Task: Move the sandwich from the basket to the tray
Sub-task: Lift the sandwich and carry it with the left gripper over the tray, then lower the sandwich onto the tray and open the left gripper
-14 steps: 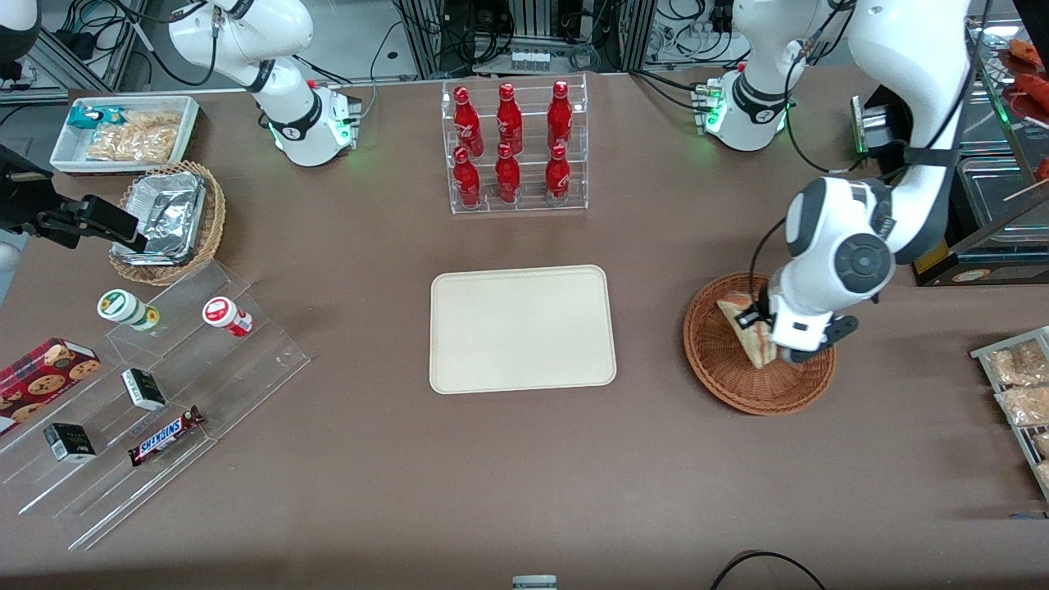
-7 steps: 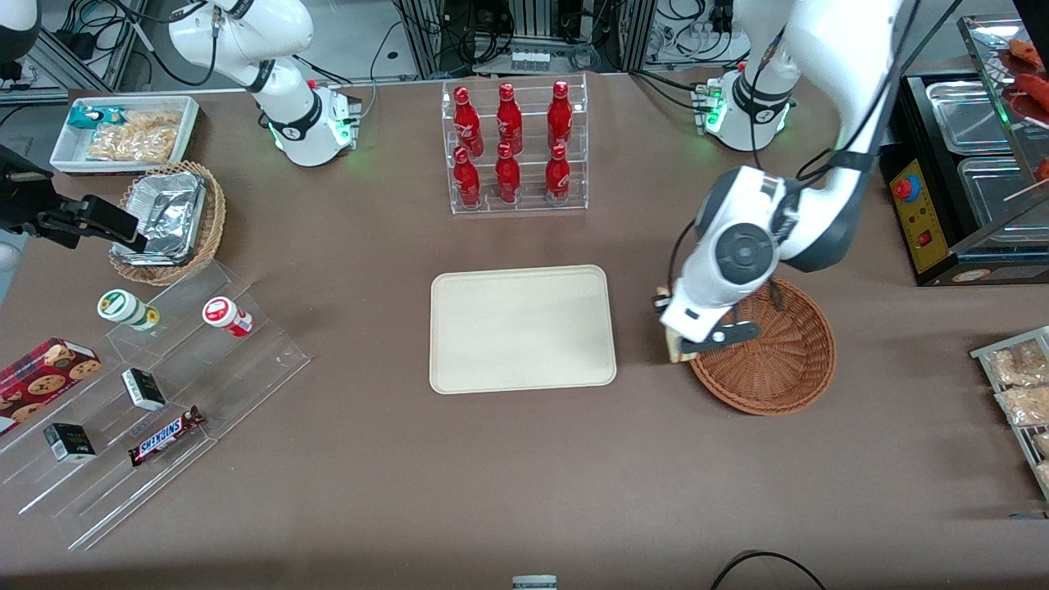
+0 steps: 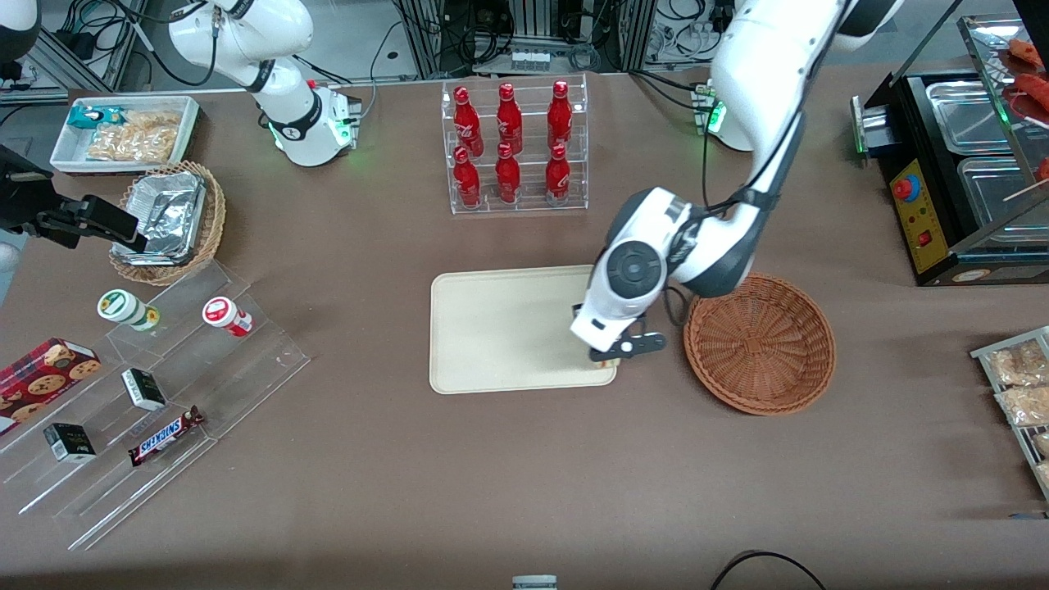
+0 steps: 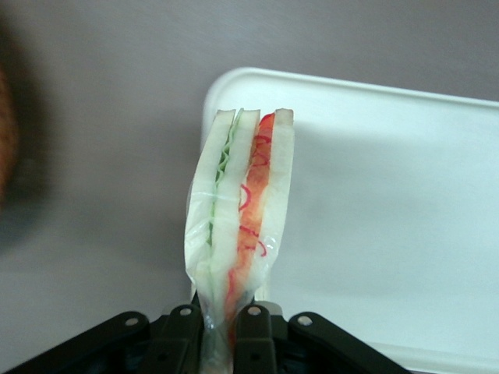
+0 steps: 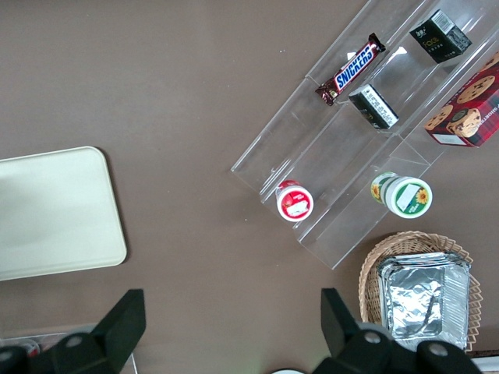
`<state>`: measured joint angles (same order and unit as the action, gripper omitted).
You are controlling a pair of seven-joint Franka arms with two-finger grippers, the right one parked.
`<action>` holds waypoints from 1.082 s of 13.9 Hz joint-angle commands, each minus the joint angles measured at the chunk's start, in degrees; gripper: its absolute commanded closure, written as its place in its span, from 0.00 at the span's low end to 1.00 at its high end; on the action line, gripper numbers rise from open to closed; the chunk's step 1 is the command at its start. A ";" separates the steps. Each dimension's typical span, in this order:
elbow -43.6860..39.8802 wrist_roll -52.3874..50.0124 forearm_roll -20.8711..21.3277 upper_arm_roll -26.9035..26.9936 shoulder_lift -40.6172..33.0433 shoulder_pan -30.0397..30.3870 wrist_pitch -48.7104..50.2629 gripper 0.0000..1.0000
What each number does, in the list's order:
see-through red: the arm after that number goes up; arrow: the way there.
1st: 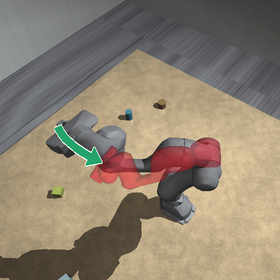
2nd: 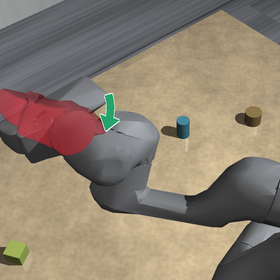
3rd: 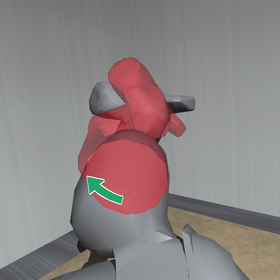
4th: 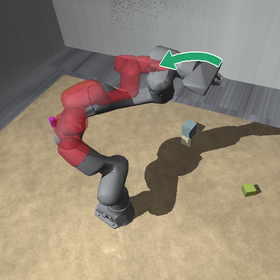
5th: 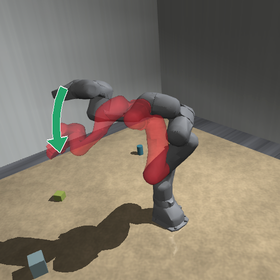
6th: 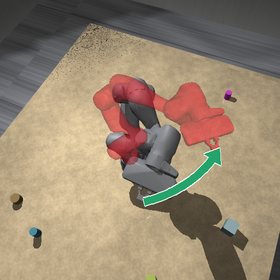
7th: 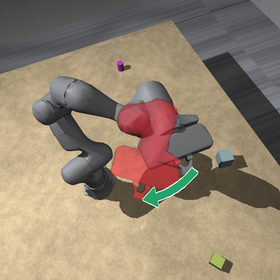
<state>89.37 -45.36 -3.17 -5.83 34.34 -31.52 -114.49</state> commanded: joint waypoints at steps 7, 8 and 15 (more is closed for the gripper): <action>-15.10 -9.82 -0.78 0.82 11.45 -8.81 -0.63 0.91; -15.10 -10.53 -0.61 0.91 12.15 -9.69 -2.30 0.91; -15.01 -11.07 -0.17 1.00 12.95 -10.49 -5.31 0.00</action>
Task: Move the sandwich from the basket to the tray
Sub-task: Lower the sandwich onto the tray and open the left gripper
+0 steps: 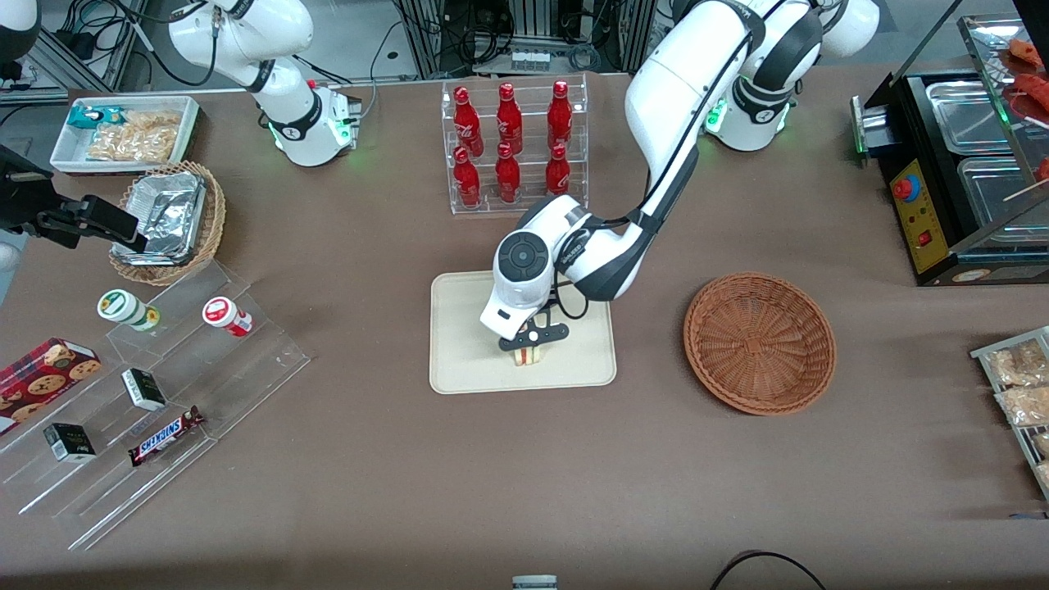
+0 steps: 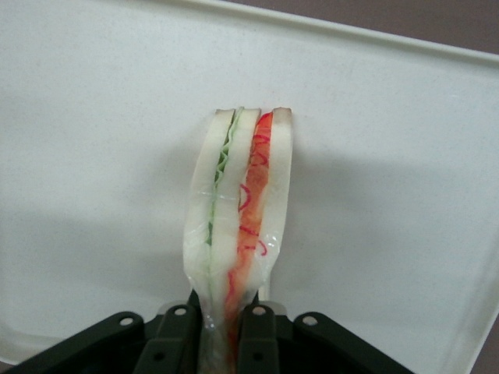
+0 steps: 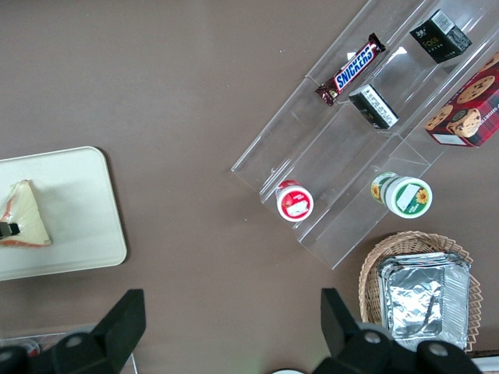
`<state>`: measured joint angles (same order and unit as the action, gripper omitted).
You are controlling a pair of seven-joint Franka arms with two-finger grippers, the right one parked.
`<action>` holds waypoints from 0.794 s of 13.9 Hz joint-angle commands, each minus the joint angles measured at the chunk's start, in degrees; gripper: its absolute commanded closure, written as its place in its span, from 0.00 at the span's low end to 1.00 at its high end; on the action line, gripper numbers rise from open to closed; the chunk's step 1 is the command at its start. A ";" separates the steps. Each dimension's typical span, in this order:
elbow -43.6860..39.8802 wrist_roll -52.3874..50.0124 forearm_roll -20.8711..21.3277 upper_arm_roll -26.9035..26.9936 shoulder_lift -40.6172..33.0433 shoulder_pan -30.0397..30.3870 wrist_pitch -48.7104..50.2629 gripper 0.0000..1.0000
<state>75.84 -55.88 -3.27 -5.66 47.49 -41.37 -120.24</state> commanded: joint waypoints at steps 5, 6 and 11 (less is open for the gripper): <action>-0.96 -0.46 3.43 1.26 -5.82 -0.29 6.04 0.00; -0.96 0.50 6.58 1.26 -7.13 0.32 8.59 0.00; 6.32 5.51 7.76 1.09 -15.40 7.35 16.08 0.00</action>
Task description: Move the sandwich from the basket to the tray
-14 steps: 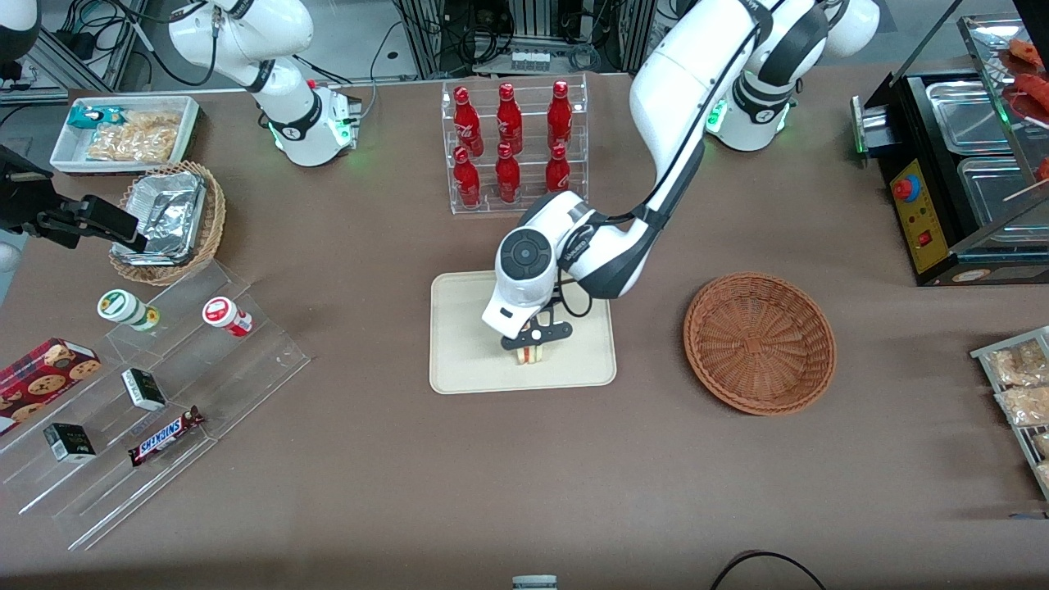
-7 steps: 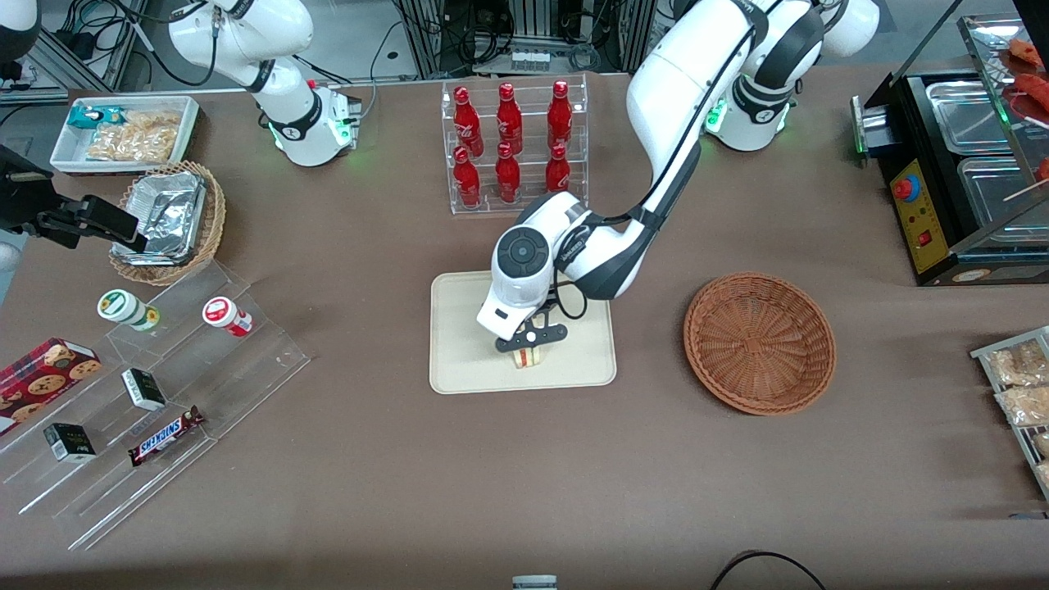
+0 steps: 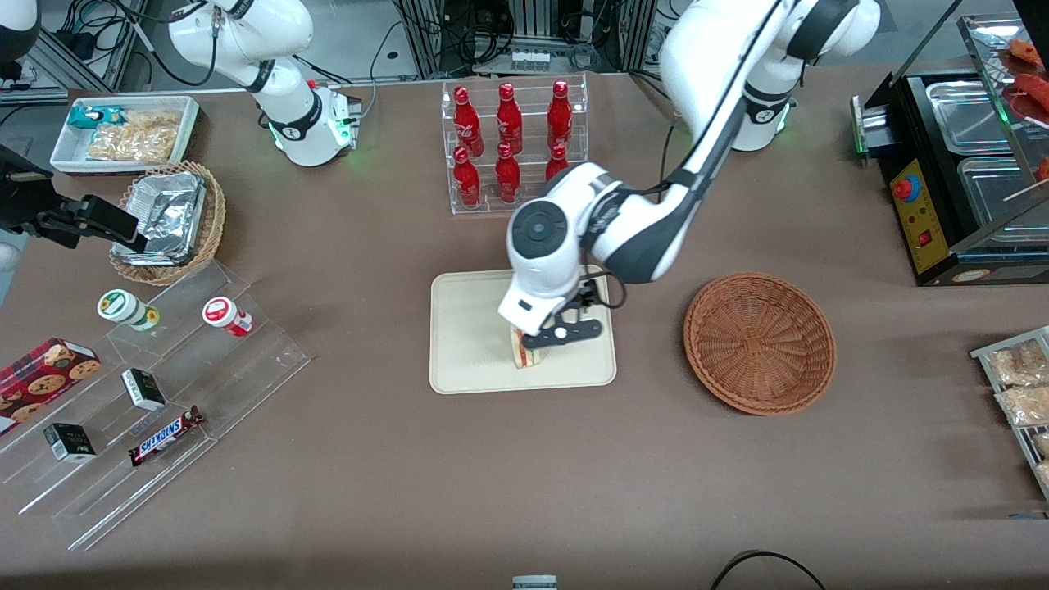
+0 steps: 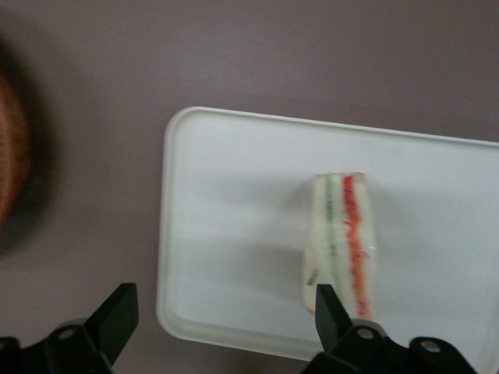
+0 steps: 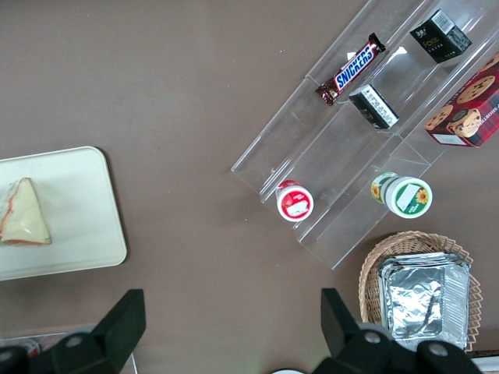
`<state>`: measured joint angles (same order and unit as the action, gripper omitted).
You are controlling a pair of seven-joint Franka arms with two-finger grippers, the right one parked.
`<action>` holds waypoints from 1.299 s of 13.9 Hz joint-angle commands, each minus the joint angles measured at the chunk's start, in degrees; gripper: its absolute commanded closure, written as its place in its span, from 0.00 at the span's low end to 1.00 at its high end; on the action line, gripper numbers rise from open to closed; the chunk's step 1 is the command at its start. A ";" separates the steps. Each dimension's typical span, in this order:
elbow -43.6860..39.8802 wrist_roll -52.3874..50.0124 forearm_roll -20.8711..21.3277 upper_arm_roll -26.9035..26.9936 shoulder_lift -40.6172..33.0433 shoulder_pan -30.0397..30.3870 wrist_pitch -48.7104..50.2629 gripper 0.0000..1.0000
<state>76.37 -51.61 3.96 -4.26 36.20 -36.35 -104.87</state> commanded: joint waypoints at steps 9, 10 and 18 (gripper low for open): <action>23.72 26.89 -1.85 -0.40 -20.89 19.81 0.72 0.00; 24.95 29.18 -1.85 -0.40 -22.48 21.39 0.81 0.00; 26.64 48.34 -1.85 -1.89 -34.52 33.18 13.88 0.00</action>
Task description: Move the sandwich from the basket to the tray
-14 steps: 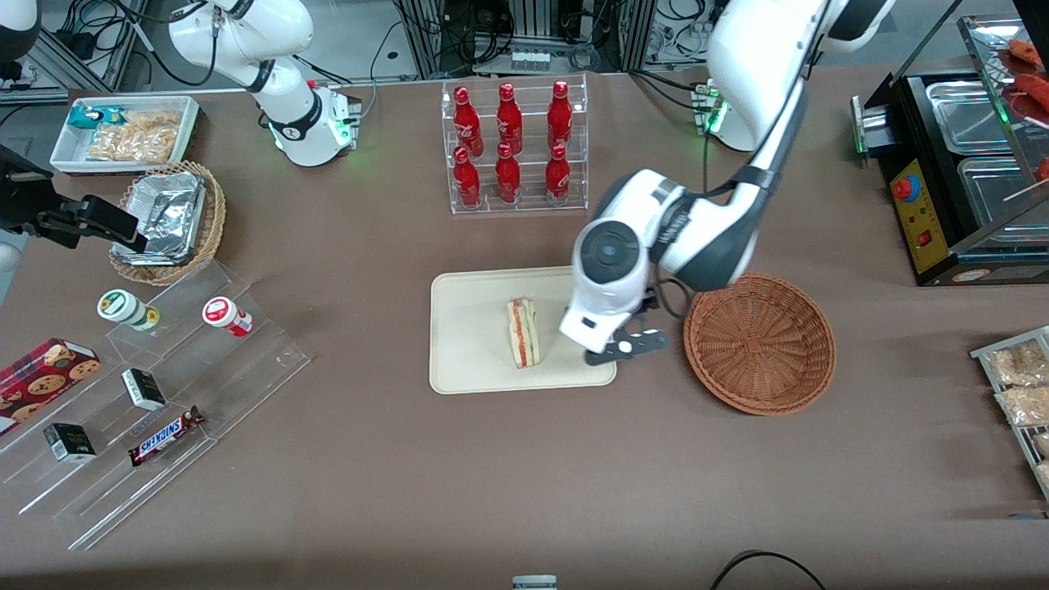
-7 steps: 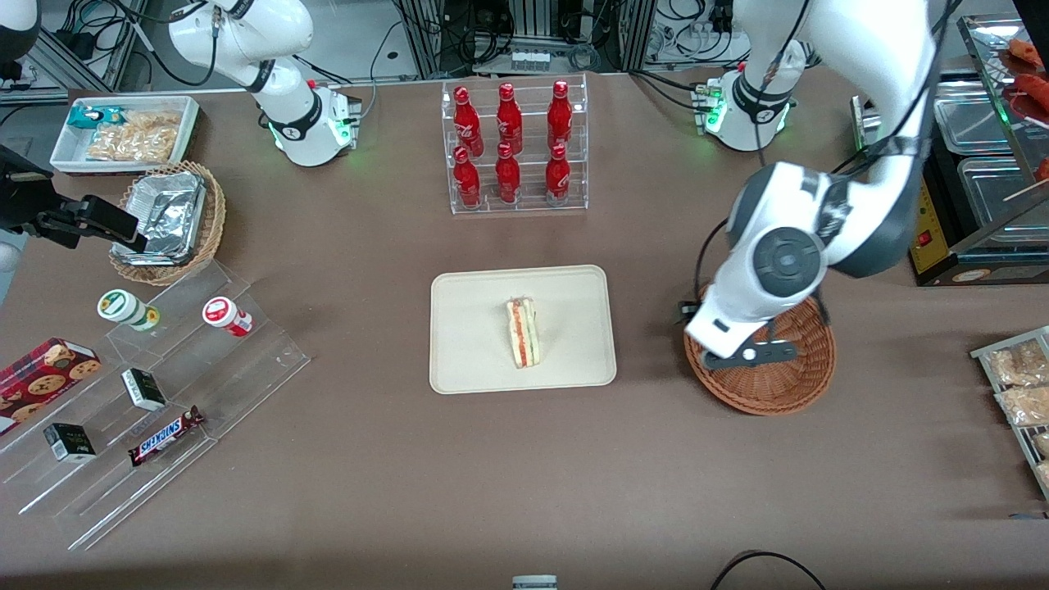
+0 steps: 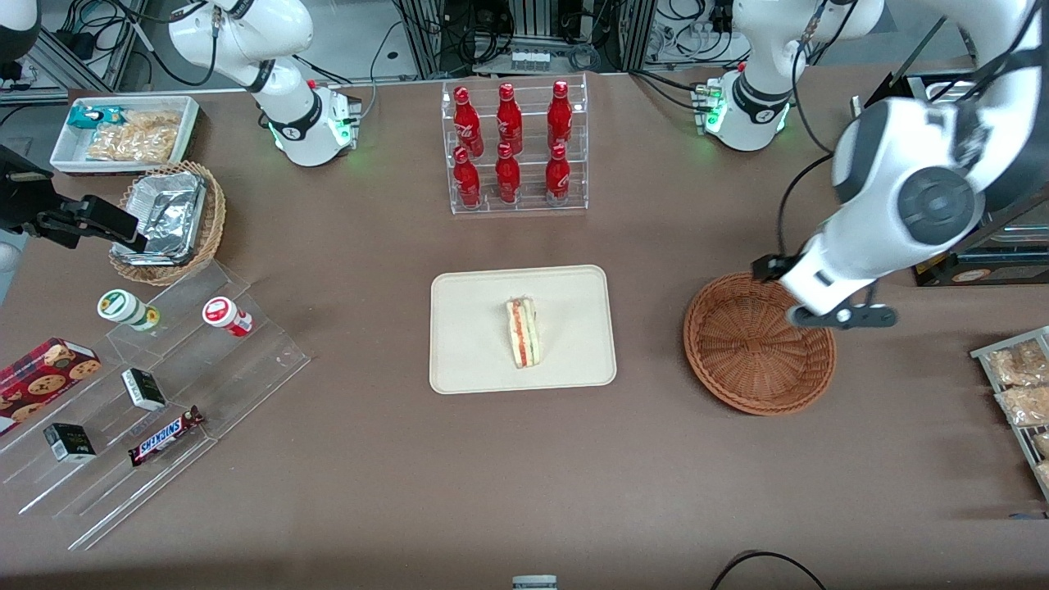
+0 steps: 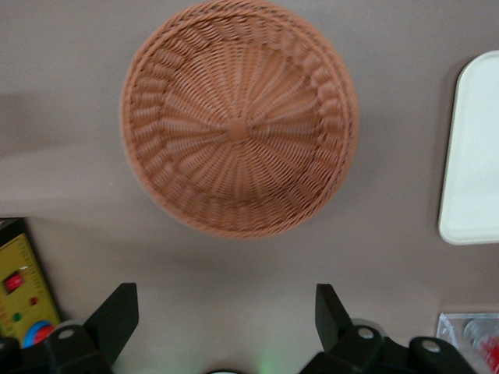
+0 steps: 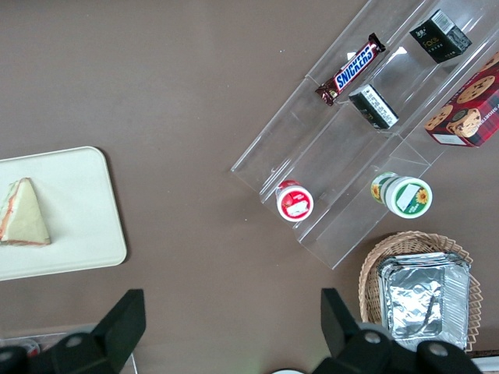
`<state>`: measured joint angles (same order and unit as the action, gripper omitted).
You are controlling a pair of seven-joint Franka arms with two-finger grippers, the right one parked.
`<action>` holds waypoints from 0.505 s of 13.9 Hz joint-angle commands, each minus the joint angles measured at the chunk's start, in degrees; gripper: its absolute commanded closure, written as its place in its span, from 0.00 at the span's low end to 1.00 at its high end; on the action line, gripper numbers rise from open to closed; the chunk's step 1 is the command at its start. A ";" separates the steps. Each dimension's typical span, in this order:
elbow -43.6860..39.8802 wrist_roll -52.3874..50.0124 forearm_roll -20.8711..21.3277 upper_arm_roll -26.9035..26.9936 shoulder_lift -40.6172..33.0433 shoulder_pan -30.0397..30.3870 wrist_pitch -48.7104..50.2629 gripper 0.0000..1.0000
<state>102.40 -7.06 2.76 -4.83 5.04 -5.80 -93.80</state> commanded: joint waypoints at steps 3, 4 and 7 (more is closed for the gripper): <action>-5.69 6.27 -0.57 -1.41 -3.81 5.26 8.70 0.00; -7.54 6.35 -0.39 -1.33 -3.81 5.97 9.76 0.00; -10.37 6.71 0.22 -0.98 -3.81 6.94 10.30 0.00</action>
<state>94.10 -1.28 2.78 -5.01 0.88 -0.32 -84.90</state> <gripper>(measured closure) 0.000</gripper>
